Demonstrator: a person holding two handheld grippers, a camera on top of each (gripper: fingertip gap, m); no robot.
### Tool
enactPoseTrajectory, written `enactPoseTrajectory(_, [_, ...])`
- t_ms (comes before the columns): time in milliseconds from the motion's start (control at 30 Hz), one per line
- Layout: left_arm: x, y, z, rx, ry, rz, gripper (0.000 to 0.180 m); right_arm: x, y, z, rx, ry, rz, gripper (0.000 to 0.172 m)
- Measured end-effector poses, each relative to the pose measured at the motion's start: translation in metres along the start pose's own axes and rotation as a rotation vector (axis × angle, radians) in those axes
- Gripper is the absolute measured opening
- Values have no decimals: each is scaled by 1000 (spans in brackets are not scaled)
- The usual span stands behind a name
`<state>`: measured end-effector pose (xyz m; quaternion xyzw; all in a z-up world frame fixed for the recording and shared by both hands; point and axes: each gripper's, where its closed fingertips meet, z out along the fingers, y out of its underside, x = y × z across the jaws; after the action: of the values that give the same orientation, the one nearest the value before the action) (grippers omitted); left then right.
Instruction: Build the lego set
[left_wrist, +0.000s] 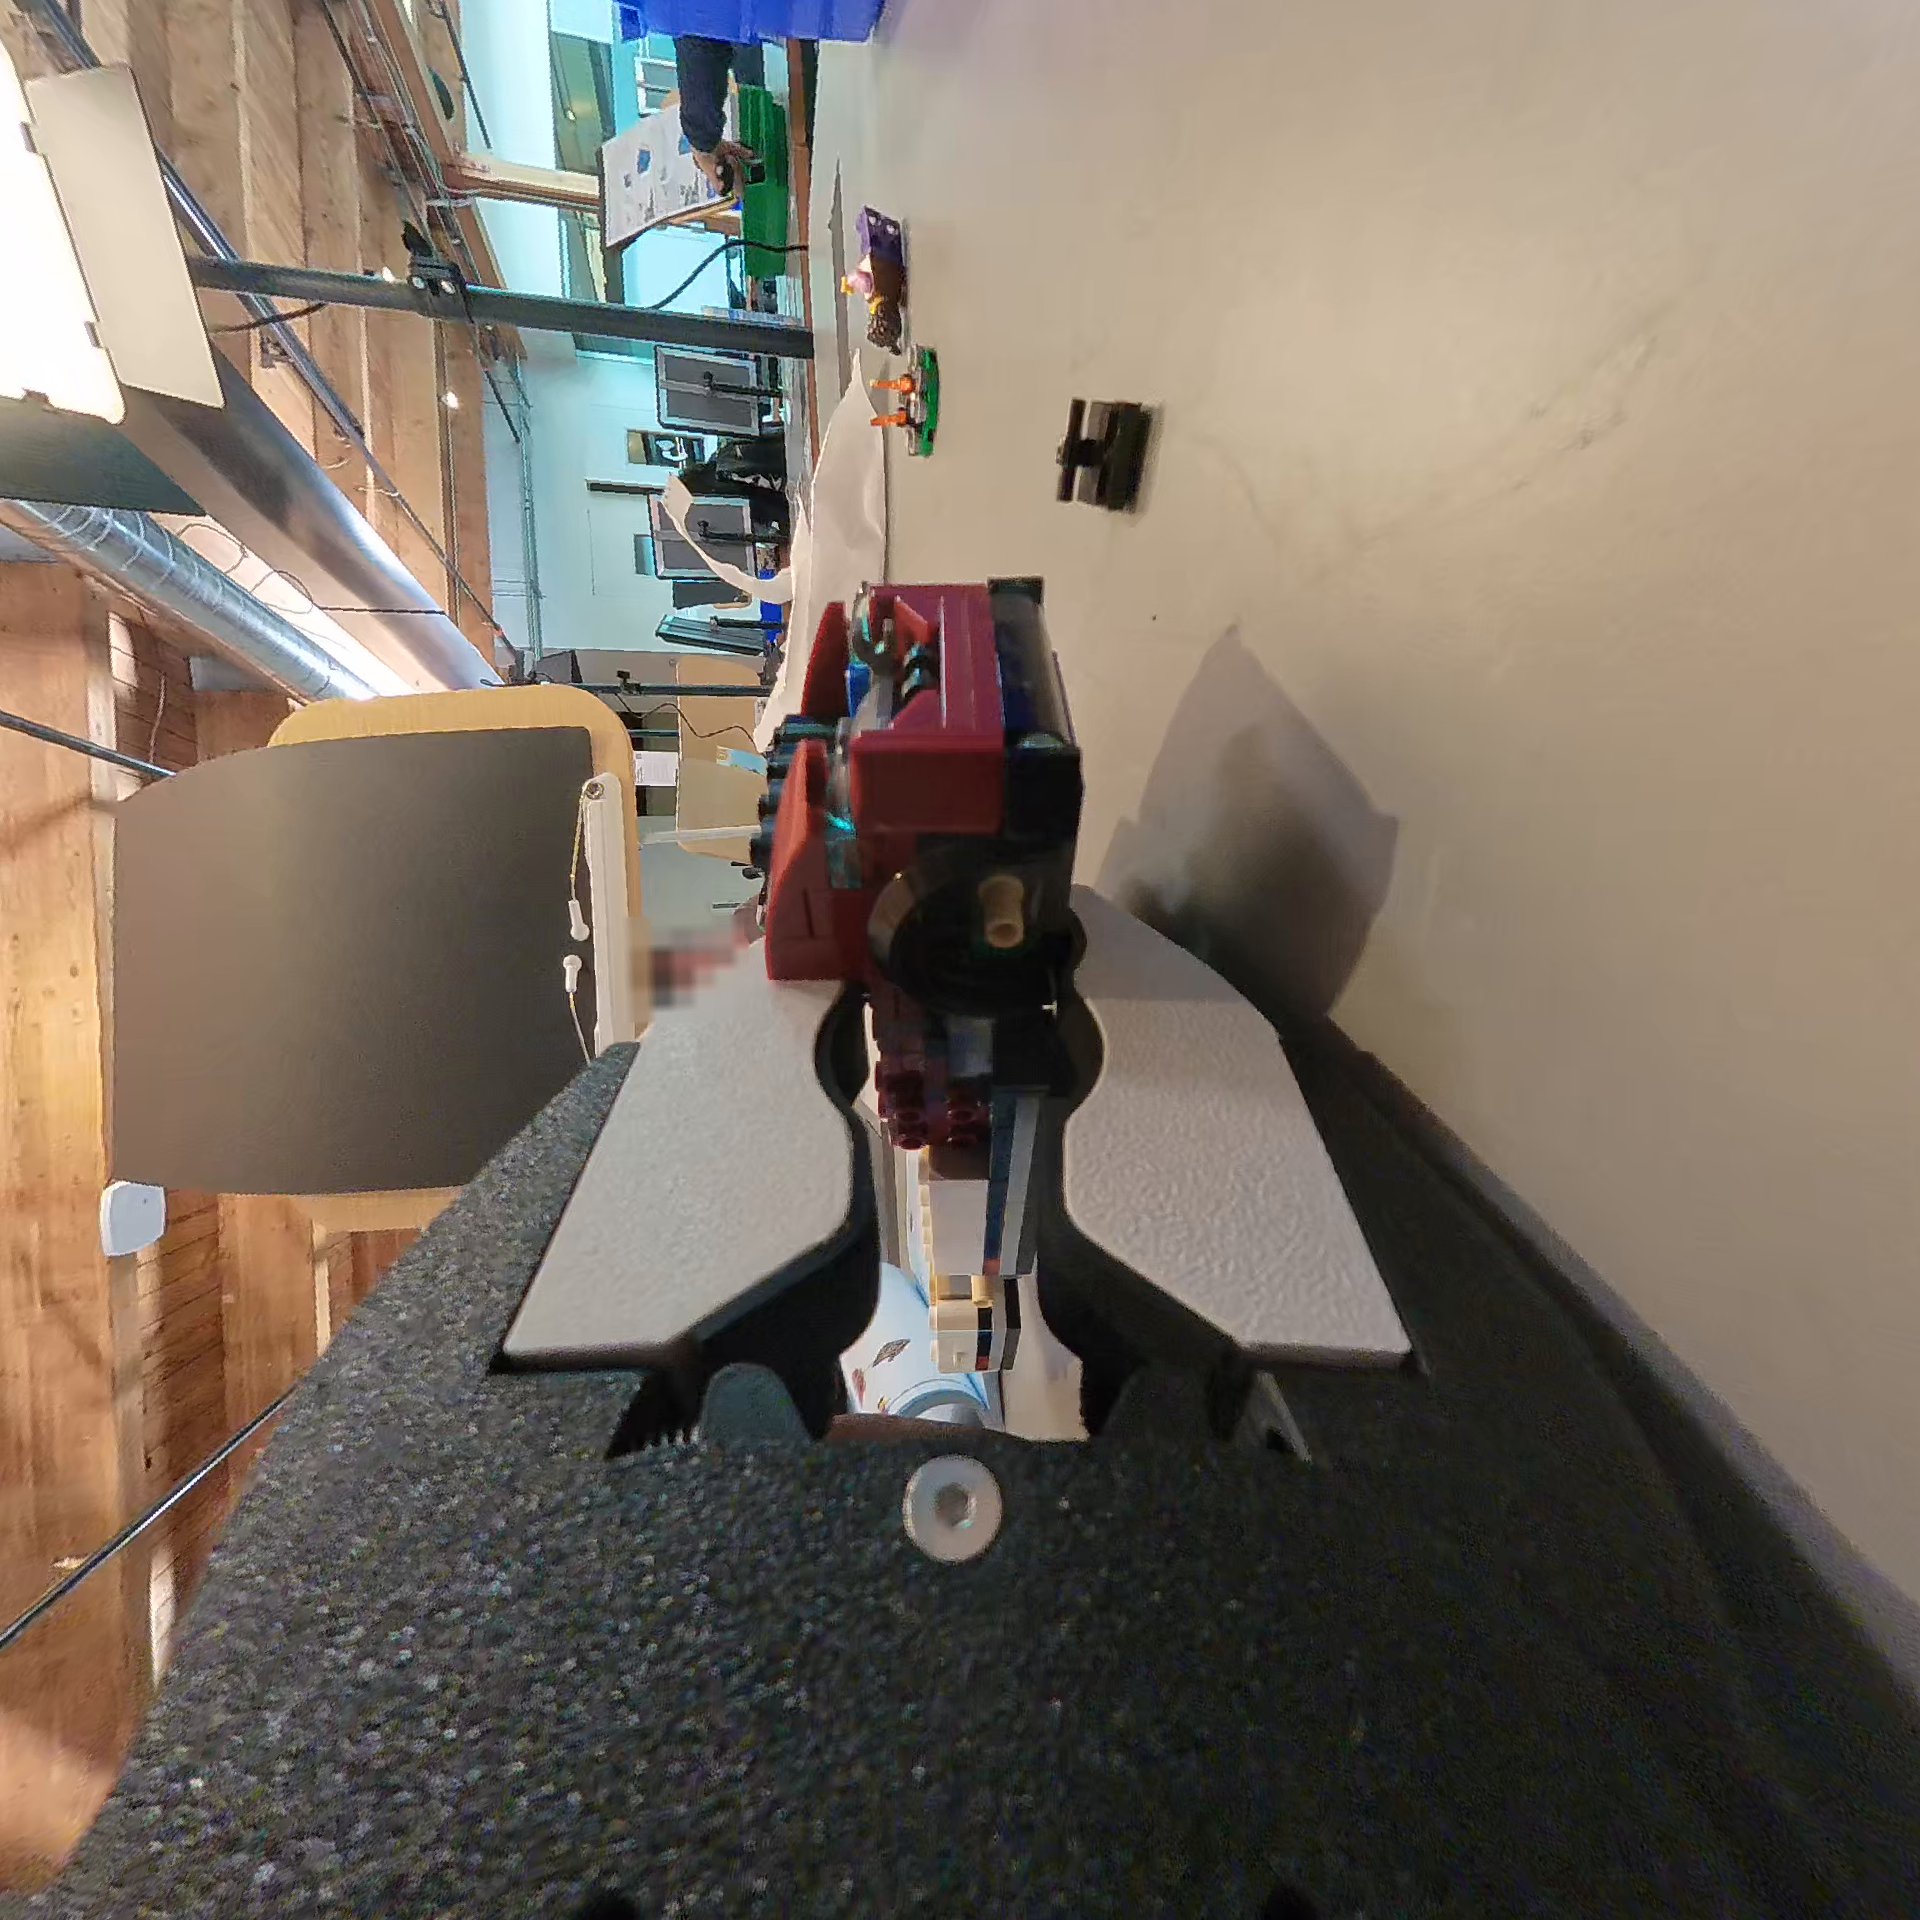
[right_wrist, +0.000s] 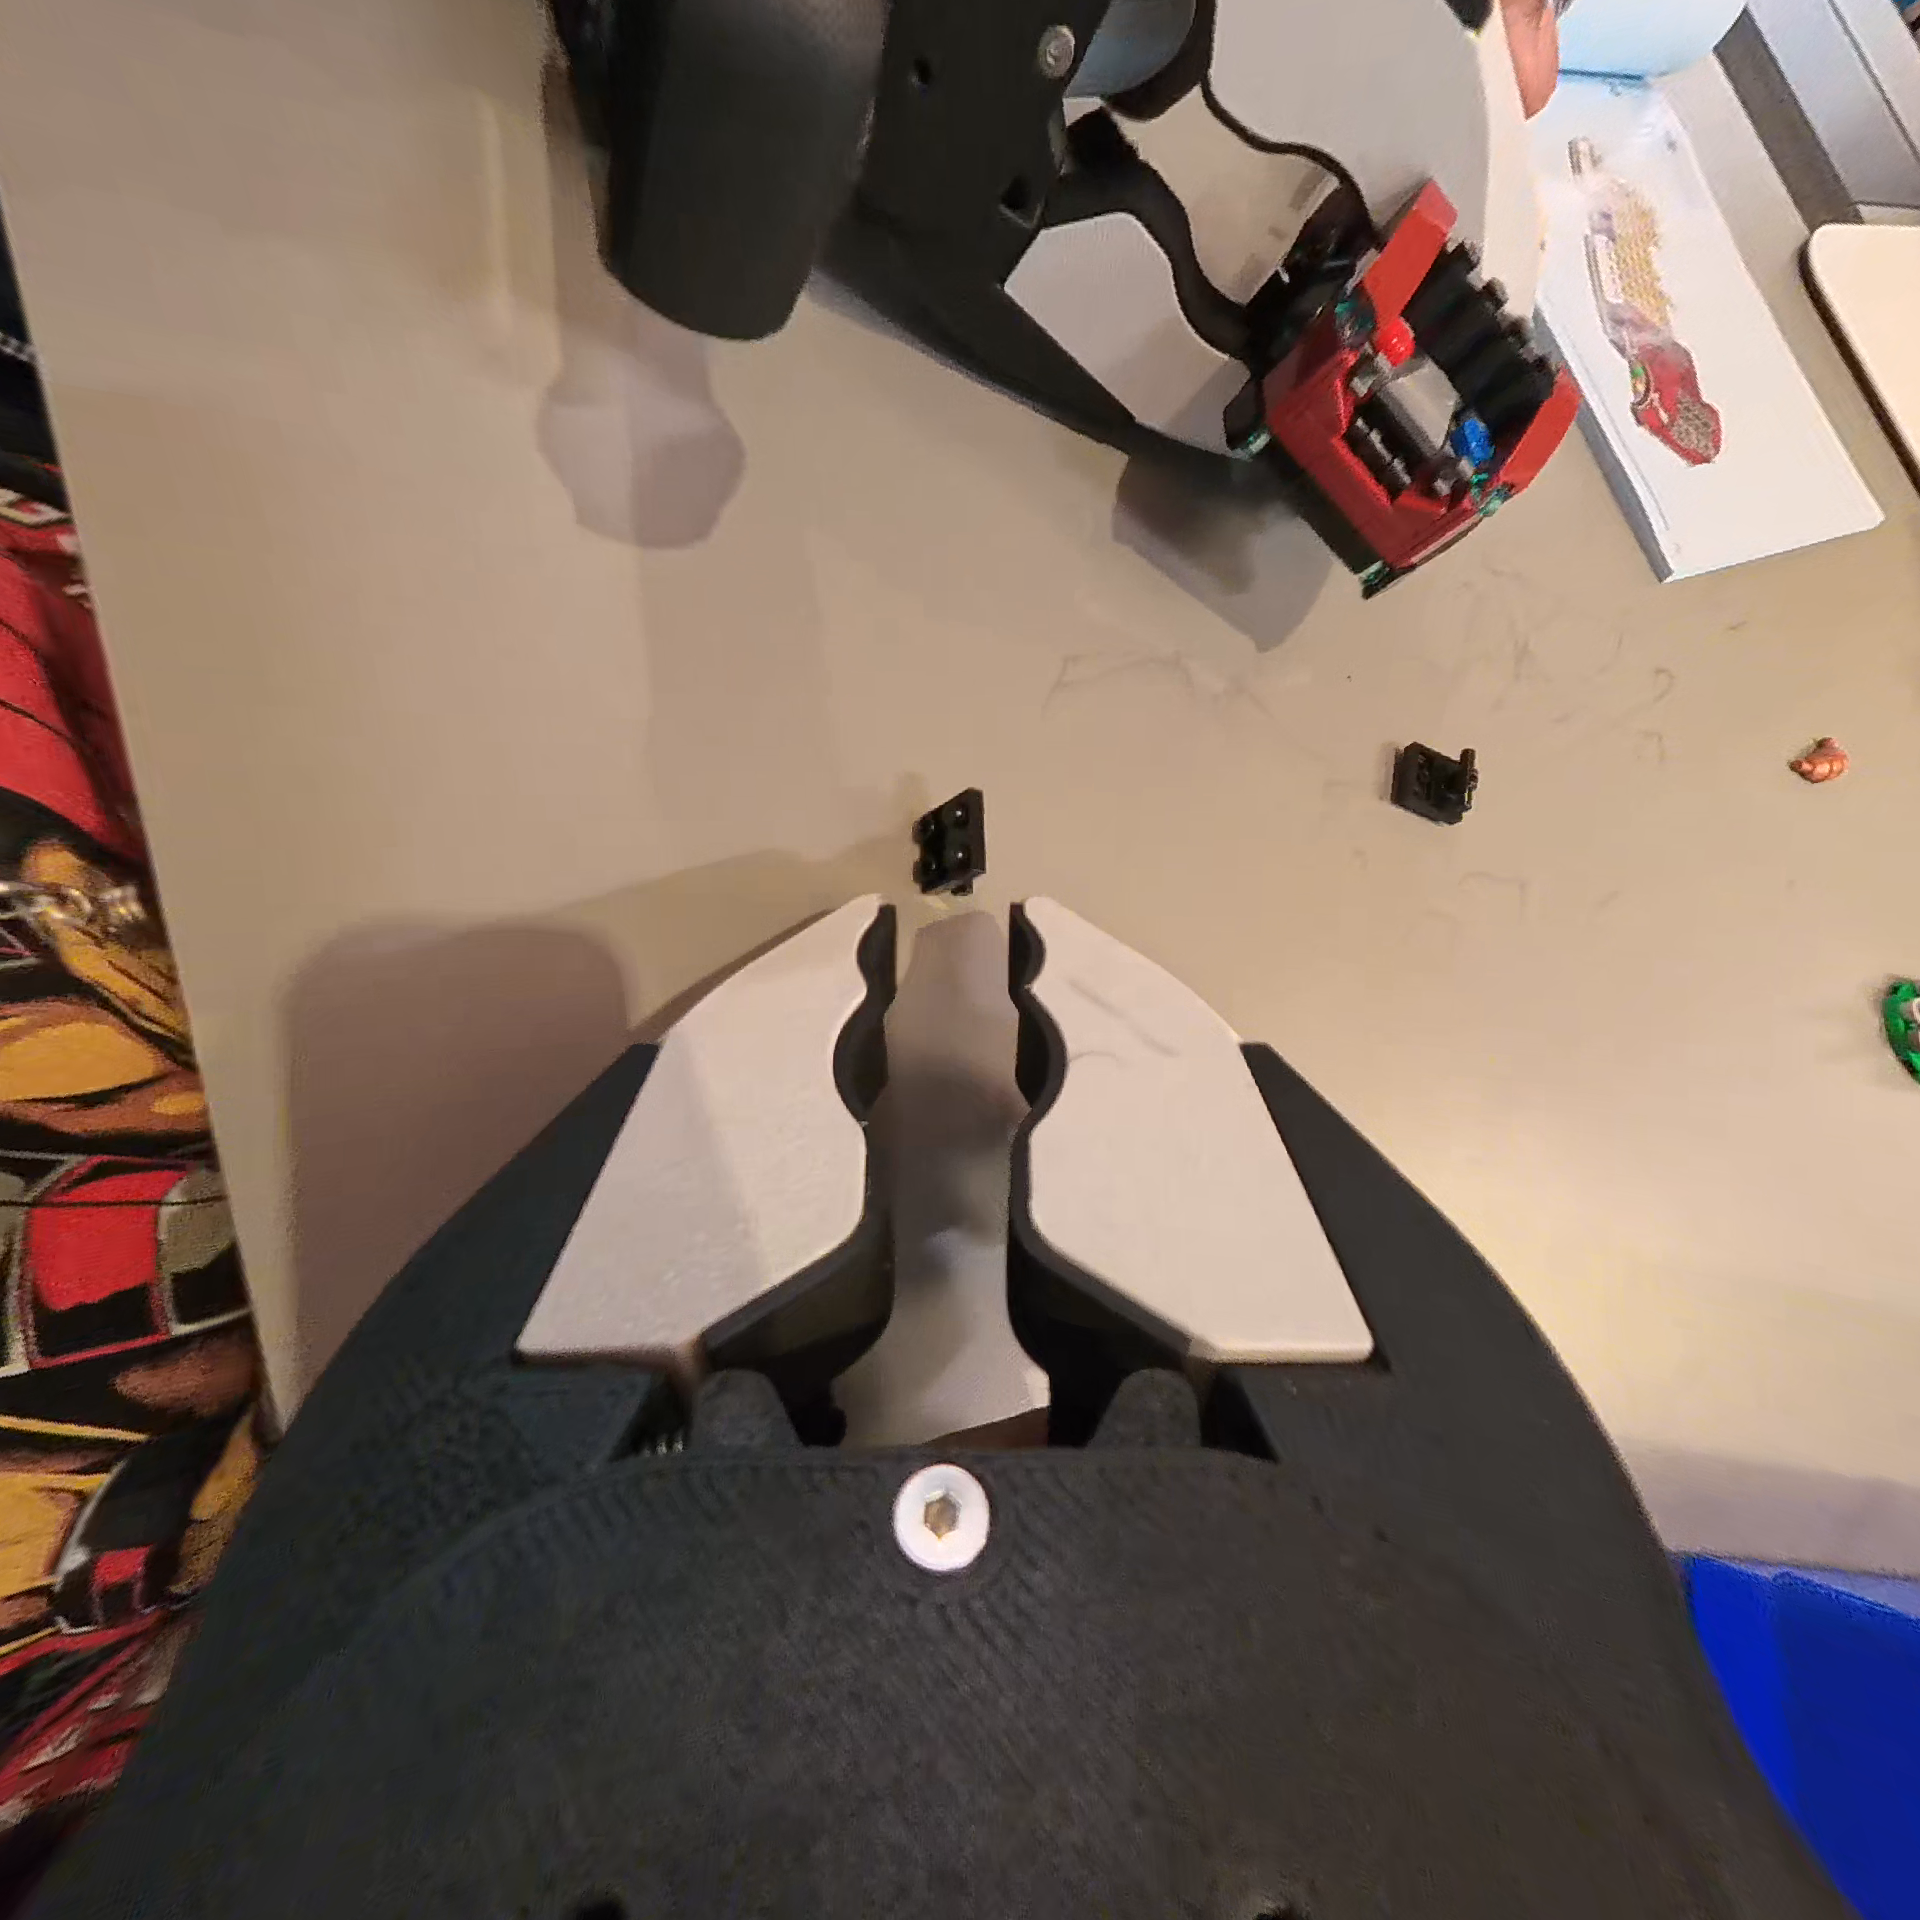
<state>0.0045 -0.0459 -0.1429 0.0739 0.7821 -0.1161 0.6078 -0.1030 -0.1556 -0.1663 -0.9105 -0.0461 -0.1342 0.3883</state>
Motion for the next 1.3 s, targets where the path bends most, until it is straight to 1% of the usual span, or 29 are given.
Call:
enactPoseTrajectory(100, [0, 1, -3, 7, -6, -17, 33, 2, 0, 0, -5, -9, 19, 24])
enactPoseTrajectory(267, [2, 2, -8, 34, 7, -5, 33, 2, -13, 3, 26, -53, 53, 22])
enactPoseTrajectory(367, [3, 0, -10, 60, 15, 0, 33, 1, -13, 9, -6, -76, 14, 19])
enactPoseTrajectory(467, [4, -1, -14, 78, 19, 11, 33, 2, -10, 13, -36, -87, -33, 8])
enactPoseTrajectory(500, [5, -2, -15, 85, 20, 15, 33, 2, -11, 13, -33, -94, -50, 8])
enactPoseTrajectory(567, [6, -5, -18, 101, 23, 22, 33, 0, -12, 12, -13, -121, -106, 7])
enactPoseTrajectory(667, [8, -11, -22, 128, 30, 40, 33, 4, -19, 7, 52, -109, -222, 7])
enactPoseTrajectory(767, [9, -23, -29, 179, 38, 66, 33, 7, -37, -6, 175, -118, -312, 7])
enactPoseTrajectory(833, [9, -33, -34, 217, 40, 85, 33, 8, -50, -15, 259, -129, -335, 7])
enactPoseTrajectory(900, [10, -43, -38, 253, 41, 108, 33, 12, -58, -22, 306, -124, -351, 7])
enactPoseTrajectory(1067, [7, -60, -48, 299, 3, 178, 32, 14, -63, -27, 321, -99, -432, 7])
enactPoseTrajectory(1300, [0, -69, -57, 326, -23, 186, 33, 10, -60, -20, 290, -91, -462, 7])
